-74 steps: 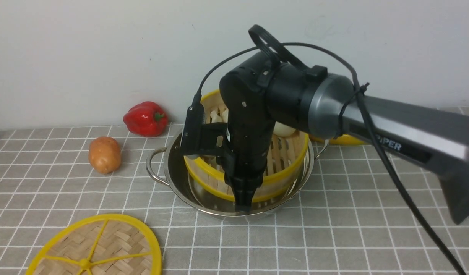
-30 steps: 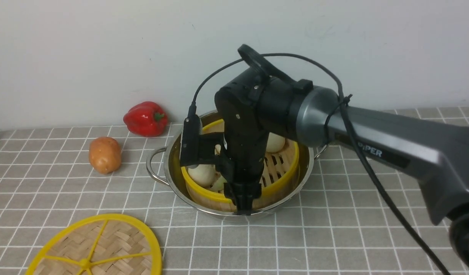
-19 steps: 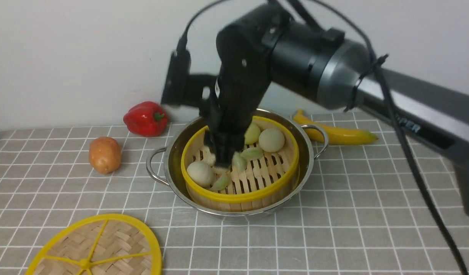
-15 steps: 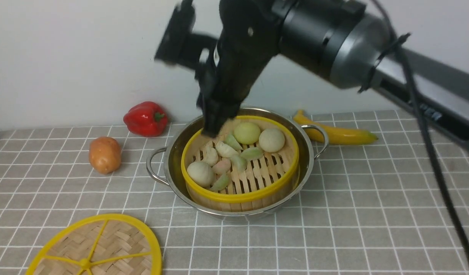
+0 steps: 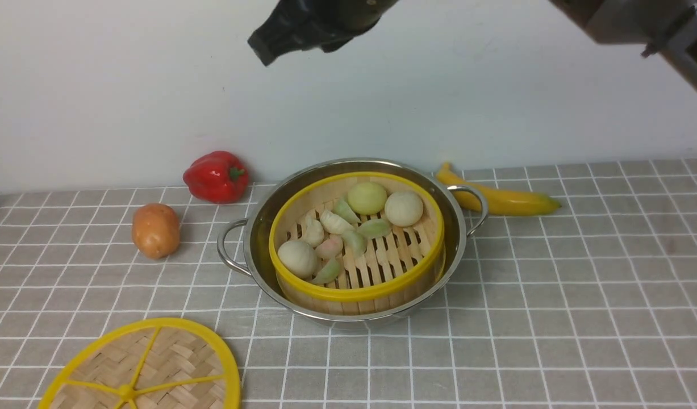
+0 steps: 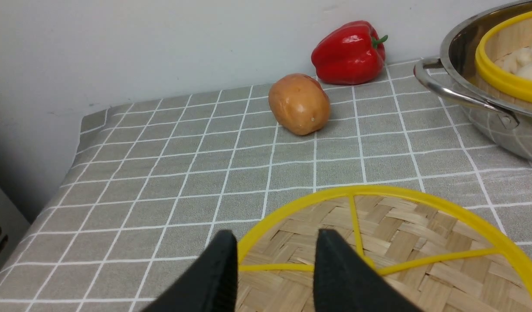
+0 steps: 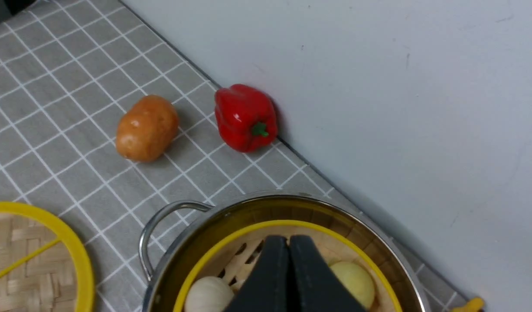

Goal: Place the steamer in the pot on the grey tablecloth, and put the lid on the steamer.
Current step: 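Grasp the bamboo steamer lid lying on the table by its centre knob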

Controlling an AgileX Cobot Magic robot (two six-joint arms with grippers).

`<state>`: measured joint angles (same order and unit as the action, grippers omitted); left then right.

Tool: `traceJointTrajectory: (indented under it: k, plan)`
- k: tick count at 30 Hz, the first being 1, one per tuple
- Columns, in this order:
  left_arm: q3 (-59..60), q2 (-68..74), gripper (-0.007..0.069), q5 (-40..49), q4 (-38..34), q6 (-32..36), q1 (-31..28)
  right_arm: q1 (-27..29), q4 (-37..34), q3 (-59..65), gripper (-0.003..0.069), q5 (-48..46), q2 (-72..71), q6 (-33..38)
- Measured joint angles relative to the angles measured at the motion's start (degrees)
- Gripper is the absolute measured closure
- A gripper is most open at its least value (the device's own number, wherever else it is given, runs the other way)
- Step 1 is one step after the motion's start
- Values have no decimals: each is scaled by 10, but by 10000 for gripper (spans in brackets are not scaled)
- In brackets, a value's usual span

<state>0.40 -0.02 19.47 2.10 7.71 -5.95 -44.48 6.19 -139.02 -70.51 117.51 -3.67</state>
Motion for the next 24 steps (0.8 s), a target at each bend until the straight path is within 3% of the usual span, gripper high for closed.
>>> traceJointTrajectory:
  k: [11, 15, 24]
  plan:
    - [0, 0, 382, 0, 0, 0, 0, 22, 52, 49, 659, 1, -29, -18]
    - [0, 0, 382, 0, 0, 0, 0, 60, 64, 173, 655, 13, -117, -46]
    - [0, 0, 381, 0, 0, 0, 0, 221, 76, 582, 638, 195, -445, -112]
